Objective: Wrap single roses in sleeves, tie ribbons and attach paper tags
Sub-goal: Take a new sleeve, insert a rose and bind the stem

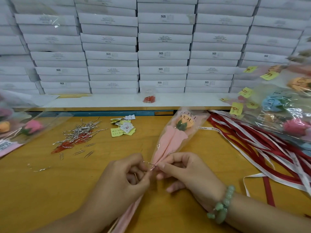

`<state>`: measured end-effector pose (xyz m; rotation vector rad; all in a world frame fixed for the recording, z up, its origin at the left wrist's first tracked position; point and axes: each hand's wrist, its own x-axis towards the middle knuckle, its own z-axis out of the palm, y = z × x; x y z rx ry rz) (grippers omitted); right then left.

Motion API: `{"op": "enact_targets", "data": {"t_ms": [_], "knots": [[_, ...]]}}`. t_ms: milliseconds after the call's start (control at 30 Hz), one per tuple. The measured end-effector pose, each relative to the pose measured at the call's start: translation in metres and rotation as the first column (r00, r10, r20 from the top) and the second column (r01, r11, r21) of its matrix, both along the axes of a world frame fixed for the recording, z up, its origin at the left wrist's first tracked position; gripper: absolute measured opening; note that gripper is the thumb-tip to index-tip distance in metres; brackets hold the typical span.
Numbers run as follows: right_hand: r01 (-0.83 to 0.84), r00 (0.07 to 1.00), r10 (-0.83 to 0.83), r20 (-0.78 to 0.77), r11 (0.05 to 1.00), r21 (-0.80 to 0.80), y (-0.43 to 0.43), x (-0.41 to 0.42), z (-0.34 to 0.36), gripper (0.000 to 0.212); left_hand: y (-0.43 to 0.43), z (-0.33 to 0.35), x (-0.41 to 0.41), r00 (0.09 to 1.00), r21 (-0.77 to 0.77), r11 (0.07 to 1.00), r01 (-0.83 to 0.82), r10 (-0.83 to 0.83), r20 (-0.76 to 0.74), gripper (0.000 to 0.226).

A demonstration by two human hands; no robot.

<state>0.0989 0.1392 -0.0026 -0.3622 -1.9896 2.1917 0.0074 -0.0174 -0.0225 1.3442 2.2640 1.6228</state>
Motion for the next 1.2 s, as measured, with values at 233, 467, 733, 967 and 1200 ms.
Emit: {"op": "enact_targets", "data": {"t_ms": [233, 467, 733, 967, 1200], "knots": [[0.079, 0.997, -0.08, -0.01, 0.995, -0.054, -0.004, -0.001, 0.002, 0.015, -0.001, 0.0, 0.002, 0.993, 0.011, 0.999, -0.034, 0.035, -0.11, 0.011], [0.117, 0.993, -0.117, -0.029, 0.993, -0.007, -0.008, -0.002, 0.0, 0.023, -0.002, 0.008, 0.004, 0.94, -0.034, 0.998, -0.059, 0.044, -0.338, 0.007], [0.126, 0.99, -0.128, -0.051, 0.991, -0.038, -0.008, -0.001, -0.002, 0.02, 0.001, 0.009, 0.003, 0.938, 0.026, 0.999, -0.041, 0.048, -0.344, 0.014], [0.137, 0.988, -0.139, -0.061, 0.989, -0.047, -0.005, -0.001, -0.004, 0.016, 0.003, 0.01, 0.001, 0.964, 0.083, 0.997, -0.011, 0.032, -0.262, 0.024], [0.043, 0.998, -0.047, -0.049, 0.995, -0.091, 0.001, -0.001, -0.005, 0.01, 0.003, 0.009, -0.002, 0.991, 0.144, 0.989, -0.028, 0.047, -0.125, 0.021]]}}
